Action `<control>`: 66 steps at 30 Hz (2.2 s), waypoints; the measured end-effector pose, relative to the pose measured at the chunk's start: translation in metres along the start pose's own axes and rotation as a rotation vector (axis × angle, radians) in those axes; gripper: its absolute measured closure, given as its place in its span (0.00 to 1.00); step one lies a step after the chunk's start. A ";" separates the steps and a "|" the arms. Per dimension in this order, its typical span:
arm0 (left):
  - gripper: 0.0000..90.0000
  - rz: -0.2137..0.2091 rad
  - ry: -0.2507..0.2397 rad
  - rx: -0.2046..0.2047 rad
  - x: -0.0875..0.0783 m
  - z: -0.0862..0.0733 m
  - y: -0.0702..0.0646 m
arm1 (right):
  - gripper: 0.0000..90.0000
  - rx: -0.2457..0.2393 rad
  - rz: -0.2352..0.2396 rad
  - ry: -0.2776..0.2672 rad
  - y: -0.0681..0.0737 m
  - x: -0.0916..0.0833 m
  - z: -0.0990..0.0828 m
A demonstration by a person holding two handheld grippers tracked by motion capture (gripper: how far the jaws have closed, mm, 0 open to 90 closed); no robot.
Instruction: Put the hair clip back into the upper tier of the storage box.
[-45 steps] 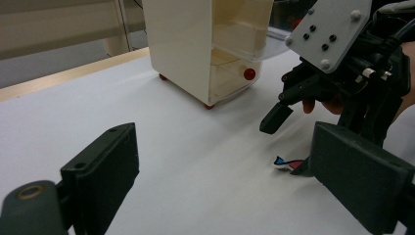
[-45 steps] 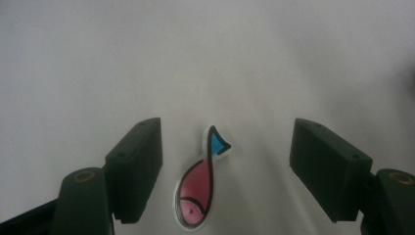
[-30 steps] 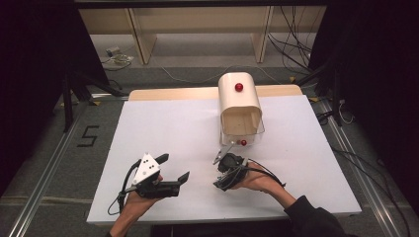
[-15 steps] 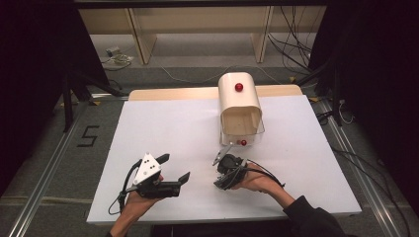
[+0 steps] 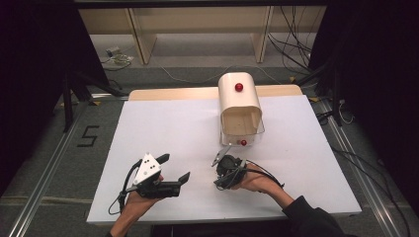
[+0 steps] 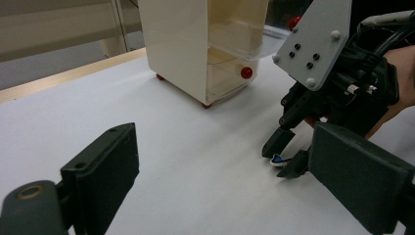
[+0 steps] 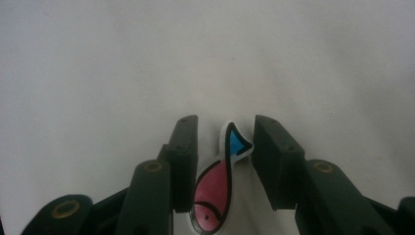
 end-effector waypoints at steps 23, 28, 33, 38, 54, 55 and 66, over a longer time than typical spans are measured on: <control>0.12 0.002 0.000 0.002 0.000 0.000 0.000 | 0.83 -0.026 -0.012 0.012 0.006 0.002 0.001; 0.12 0.002 -0.001 0.002 0.000 0.000 0.000 | 0.83 -0.033 -0.020 0.011 0.006 0.001 0.002; 0.13 0.004 -0.001 0.001 -0.001 0.000 0.001 | 0.83 -0.027 -0.018 0.003 0.007 0.002 0.003; 0.13 0.003 -0.001 0.000 -0.001 0.000 0.000 | 0.84 -0.021 -0.017 -0.005 0.007 0.000 0.004; 0.13 0.005 -0.001 0.002 -0.001 0.000 0.000 | 0.84 -0.022 -0.032 -0.063 0.004 -0.011 0.010; 0.13 0.005 -0.001 0.001 -0.001 0.000 0.000 | 0.84 -0.023 -0.034 -0.067 0.004 -0.012 0.011; 0.13 0.005 0.000 0.003 -0.001 0.000 0.000 | 0.84 -0.035 -0.050 -0.116 0.001 -0.024 0.017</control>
Point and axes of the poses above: each handheld gripper's, and its own axes: x roughly forward along the jaws, z roughly out of its top, y roughly to its left, the point moved 10 cm from there along x, roughly forward along the jaws, and after that the axes turned 10 degrees about z, right-handed, at the moved point
